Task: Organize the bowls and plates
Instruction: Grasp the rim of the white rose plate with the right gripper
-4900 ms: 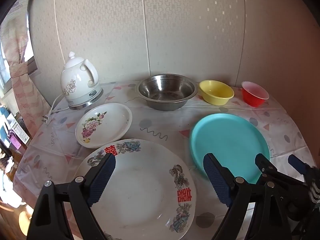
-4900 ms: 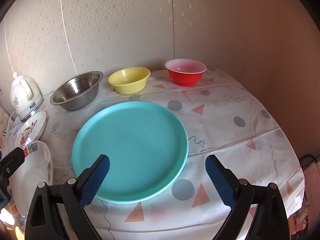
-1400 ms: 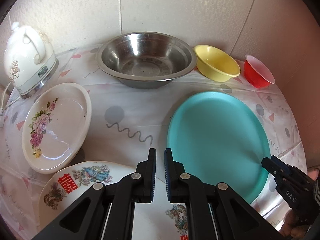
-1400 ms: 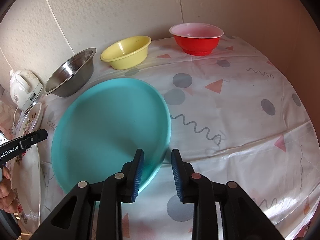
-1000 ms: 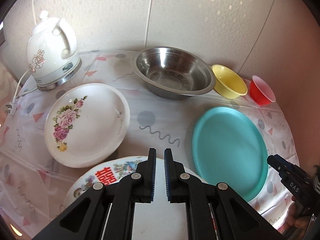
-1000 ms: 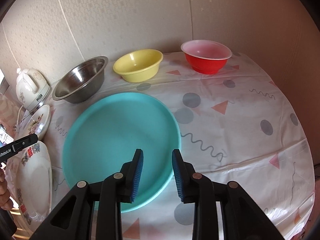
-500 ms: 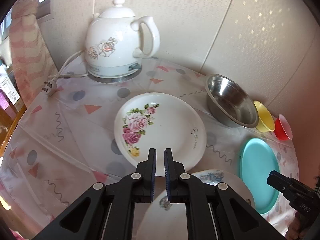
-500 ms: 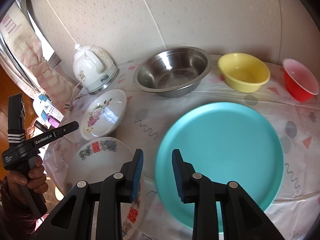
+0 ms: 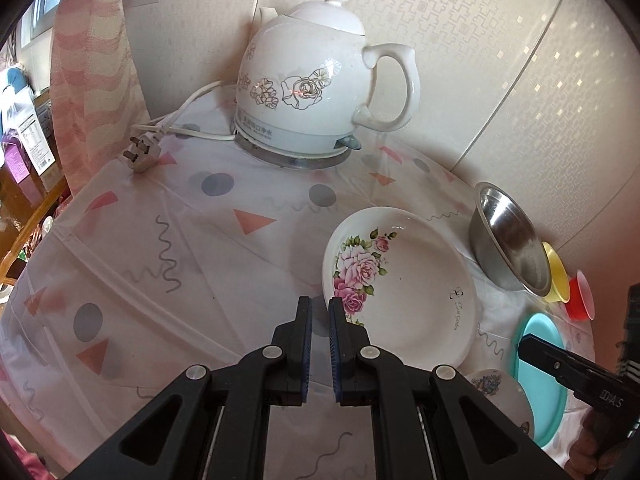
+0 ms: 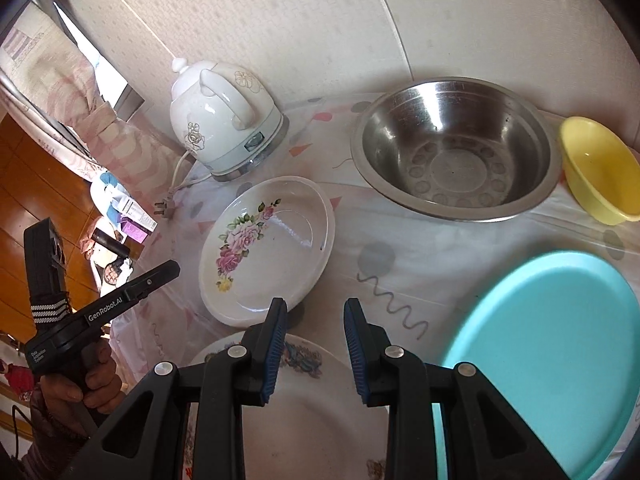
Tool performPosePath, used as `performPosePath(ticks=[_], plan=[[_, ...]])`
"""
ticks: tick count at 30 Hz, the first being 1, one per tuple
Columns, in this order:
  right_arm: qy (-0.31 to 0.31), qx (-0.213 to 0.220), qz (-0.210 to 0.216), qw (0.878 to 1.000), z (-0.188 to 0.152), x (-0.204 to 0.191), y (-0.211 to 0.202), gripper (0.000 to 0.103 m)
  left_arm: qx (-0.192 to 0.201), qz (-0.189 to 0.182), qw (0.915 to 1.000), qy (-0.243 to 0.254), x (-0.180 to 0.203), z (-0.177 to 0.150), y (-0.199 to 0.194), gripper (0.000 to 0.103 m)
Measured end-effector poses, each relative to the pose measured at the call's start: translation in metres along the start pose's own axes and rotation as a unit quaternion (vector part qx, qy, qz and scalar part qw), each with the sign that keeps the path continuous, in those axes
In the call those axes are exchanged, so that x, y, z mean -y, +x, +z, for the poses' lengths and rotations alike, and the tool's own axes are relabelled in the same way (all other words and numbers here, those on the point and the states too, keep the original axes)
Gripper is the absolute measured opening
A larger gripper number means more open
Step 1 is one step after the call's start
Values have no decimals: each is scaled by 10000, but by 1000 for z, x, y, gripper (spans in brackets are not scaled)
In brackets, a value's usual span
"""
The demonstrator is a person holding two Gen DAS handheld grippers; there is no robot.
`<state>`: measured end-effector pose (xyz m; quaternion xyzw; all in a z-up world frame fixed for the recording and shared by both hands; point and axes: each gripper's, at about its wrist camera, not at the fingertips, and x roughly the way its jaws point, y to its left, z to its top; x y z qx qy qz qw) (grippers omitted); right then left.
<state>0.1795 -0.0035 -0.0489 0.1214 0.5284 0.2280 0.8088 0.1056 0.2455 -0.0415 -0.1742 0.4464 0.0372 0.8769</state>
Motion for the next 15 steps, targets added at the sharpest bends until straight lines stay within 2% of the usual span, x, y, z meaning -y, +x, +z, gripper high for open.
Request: performPosePath(ticks=[9, 15], plan=[[270, -292, -38, 9992, 23, 1, 42, 27, -121, -138, 9997, 166, 2, 8, 27, 9], [412, -526, -18, 9978, 27, 6, 68, 17, -176, -176, 9994, 222, 5, 12, 41, 10]])
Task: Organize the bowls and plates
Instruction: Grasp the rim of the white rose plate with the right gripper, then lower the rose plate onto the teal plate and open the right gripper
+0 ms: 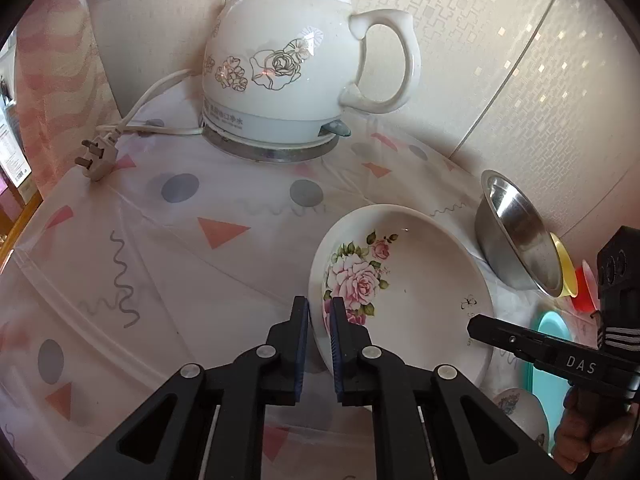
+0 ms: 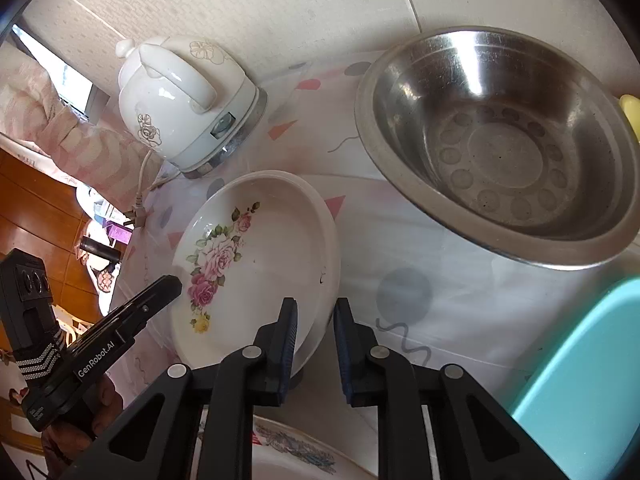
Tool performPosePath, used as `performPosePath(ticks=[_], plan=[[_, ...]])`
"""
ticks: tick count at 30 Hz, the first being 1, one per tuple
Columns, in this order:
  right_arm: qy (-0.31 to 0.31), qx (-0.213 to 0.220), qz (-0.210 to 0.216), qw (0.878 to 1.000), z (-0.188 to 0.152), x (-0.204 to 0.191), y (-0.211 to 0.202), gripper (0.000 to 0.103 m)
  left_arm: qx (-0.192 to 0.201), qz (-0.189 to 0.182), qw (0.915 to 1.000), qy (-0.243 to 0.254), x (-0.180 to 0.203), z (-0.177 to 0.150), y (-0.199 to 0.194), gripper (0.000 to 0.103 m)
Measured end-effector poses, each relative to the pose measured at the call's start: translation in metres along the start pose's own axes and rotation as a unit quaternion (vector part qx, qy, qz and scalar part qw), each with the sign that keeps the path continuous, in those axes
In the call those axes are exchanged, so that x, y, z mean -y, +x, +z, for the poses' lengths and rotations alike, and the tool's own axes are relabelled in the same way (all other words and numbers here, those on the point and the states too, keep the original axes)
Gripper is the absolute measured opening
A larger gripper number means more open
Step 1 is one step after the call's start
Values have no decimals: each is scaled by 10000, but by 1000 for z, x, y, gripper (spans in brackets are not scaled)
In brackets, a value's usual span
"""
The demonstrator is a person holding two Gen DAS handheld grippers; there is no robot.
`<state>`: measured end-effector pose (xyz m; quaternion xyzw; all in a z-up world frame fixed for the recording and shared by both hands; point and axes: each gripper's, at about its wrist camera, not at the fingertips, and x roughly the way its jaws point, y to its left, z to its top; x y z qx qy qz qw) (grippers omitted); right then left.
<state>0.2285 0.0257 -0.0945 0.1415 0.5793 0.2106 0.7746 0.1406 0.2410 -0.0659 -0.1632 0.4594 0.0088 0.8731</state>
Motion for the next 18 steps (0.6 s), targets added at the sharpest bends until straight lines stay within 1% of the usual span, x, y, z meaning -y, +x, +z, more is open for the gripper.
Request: performPosePath(ticks=[1, 2, 4, 7, 10, 15, 18], plan=[[16, -38, 4, 10000, 0, 0, 5, 16, -16, 13, 10000, 15, 1, 0, 3, 10], [-2, 30, -28, 10000, 1, -1, 6, 15, -22, 53, 10000, 42, 1, 1, 5, 10], [-43, 34, -84, 10000, 3, -2, 8, 14, -92, 104, 9999, 82, 3, 0, 11, 11], [-84, 34, -156, 9998, 4, -2, 9, 14, -43, 239, 9994, 232, 9, -2, 13, 12], [-65, 108, -190, 9997, 2, 0, 5, 14, -40, 101, 9998, 171, 9, -3, 10, 14], [-172, 260, -143, 9994, -3, -1, -13, 14, 122, -13, 9995, 293, 16, -5, -5, 14], [-102, 380, 6, 9992, -8, 2, -28, 14, 195, -102, 9991, 362, 22, -5, -17, 14]])
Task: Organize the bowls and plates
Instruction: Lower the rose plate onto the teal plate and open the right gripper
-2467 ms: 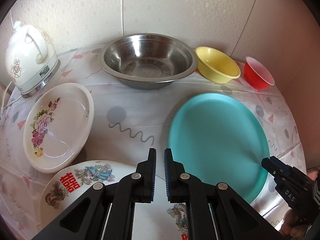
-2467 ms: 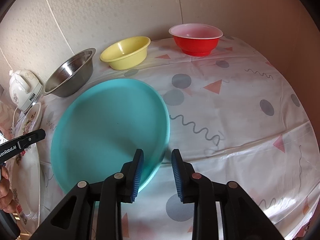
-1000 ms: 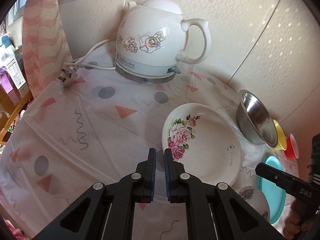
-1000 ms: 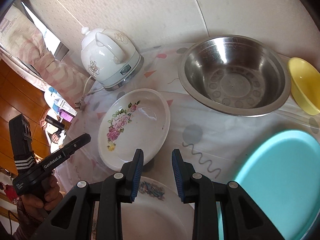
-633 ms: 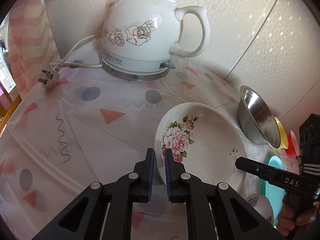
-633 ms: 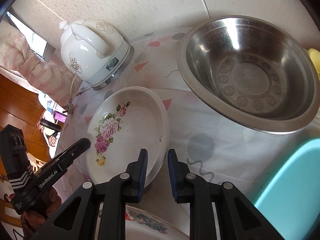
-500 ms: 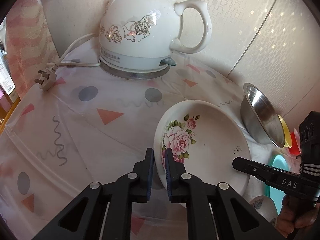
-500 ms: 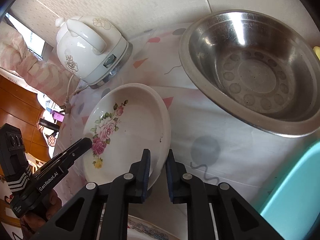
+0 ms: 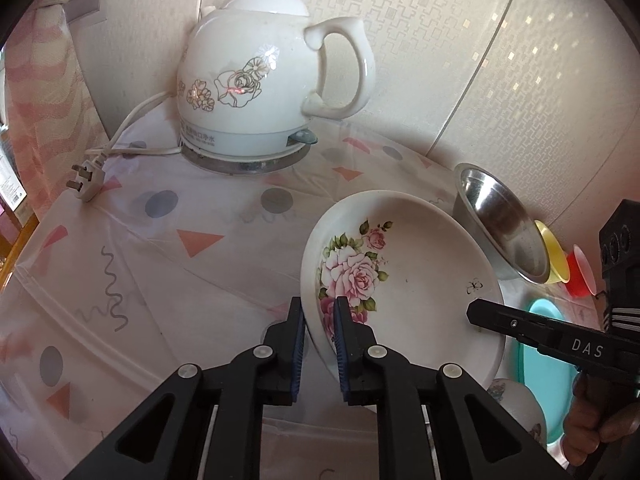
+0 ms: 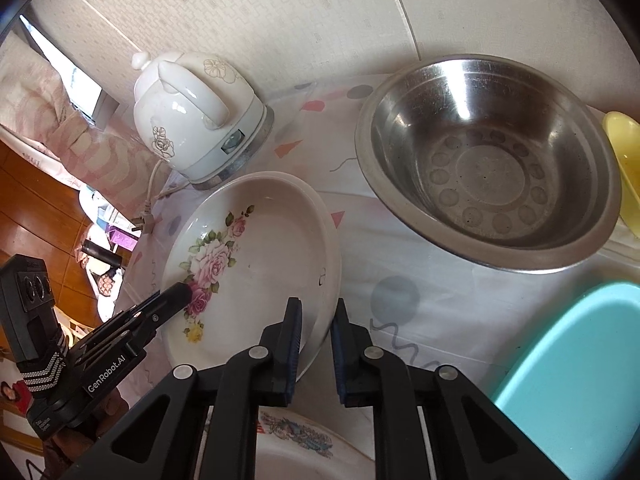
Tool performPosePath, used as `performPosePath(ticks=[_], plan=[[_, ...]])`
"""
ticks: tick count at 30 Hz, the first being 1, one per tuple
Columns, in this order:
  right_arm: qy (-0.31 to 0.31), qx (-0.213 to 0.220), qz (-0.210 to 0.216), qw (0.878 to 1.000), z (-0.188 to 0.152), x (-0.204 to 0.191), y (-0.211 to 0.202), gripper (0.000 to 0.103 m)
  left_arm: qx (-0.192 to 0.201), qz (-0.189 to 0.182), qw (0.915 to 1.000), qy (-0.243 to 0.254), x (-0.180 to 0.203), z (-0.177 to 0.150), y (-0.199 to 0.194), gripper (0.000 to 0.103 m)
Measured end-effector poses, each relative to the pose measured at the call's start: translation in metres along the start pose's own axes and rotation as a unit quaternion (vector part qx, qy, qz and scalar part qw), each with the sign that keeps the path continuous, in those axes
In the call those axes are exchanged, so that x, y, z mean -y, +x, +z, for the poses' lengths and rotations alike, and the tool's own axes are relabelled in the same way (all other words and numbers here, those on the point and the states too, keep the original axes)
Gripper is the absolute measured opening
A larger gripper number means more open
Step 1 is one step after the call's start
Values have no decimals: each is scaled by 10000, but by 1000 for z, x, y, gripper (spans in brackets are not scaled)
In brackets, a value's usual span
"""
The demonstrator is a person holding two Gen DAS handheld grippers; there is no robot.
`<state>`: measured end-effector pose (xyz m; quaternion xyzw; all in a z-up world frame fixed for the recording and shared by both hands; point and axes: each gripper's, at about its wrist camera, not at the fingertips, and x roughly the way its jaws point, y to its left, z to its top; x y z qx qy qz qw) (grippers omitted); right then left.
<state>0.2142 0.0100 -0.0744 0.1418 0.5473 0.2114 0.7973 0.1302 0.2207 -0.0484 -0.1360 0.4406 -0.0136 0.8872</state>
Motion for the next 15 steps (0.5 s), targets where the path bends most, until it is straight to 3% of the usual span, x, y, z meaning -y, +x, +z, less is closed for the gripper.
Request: performPosePath(ticks=[7, 15], plan=[[130, 502, 173, 9985, -11, 10, -50, 14, 235, -178, 9992, 272, 37, 2, -30, 14], [309, 869, -83, 9957, -50, 51, -114, 14, 291, -518, 9938, 942, 113, -16, -50, 14]])
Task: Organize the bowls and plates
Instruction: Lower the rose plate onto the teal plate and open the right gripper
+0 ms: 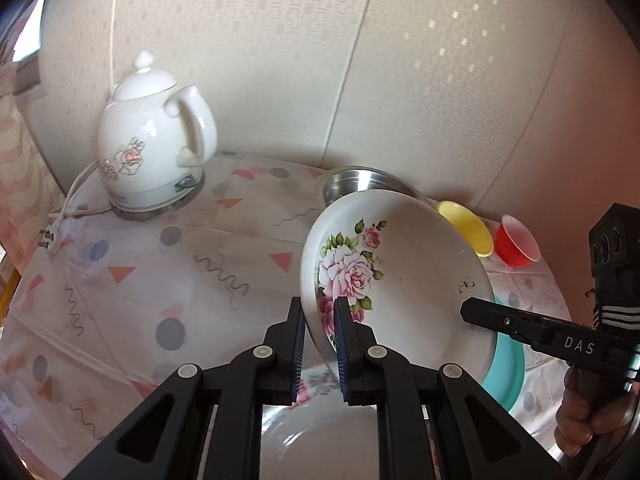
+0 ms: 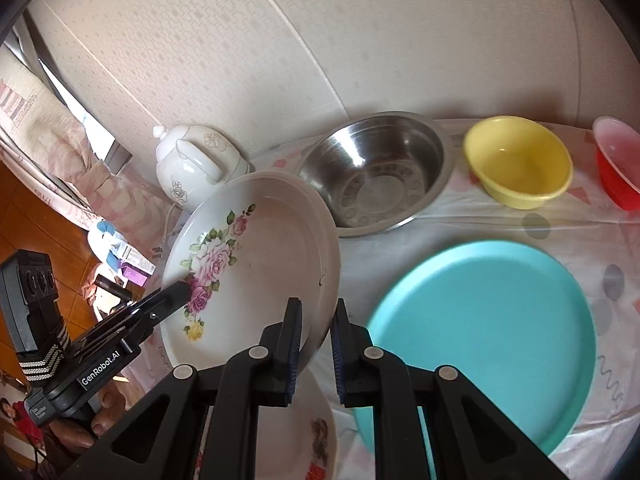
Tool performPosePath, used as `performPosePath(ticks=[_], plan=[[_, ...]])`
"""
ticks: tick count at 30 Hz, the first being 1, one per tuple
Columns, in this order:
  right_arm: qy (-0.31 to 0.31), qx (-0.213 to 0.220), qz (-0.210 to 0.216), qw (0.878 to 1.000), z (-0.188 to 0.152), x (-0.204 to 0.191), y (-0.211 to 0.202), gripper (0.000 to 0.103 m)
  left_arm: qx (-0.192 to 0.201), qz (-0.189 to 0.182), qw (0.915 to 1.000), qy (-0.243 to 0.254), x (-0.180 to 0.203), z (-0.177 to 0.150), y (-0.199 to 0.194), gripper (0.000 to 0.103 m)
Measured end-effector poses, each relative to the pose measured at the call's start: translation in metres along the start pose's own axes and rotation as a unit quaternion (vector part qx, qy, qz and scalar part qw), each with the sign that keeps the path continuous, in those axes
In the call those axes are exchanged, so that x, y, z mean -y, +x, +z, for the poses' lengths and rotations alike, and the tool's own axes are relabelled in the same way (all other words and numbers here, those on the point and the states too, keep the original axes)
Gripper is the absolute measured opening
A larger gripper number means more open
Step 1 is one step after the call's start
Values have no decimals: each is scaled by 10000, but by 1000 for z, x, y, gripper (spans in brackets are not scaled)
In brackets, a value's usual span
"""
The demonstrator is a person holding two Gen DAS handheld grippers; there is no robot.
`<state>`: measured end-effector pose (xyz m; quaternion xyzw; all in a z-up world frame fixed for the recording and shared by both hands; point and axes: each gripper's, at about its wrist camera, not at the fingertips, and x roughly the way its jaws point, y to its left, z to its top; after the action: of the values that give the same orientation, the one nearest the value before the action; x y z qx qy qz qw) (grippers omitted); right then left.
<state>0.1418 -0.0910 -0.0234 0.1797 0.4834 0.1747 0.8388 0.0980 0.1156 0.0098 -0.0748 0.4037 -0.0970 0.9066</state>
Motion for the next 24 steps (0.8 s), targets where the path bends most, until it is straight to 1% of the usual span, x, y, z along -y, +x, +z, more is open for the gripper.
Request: performPosePath(ticks=[5, 10, 16, 20, 24], plan=[[263, 112, -238, 9993, -20, 38, -35, 14, -243, -288, 9990, 231, 44, -11, 10, 14], [553, 151, -532, 9969, -35, 73, -52, 14, -512, -392, 9967, 496, 83, -23, 30, 14], [912, 73, -892, 9918, -46, 105, -47, 14, -880, -337, 9934, 648, 113, -36, 60, 14], [925, -32, -1200, 9885, -52, 117, -43, 14, -1081, -246, 9910, 750, 123, -46, 76, 15], [871, -135, -1471, 9852, -53, 121, -35, 14, -1239, -174, 9889, 802, 127, -53, 89, 15]])
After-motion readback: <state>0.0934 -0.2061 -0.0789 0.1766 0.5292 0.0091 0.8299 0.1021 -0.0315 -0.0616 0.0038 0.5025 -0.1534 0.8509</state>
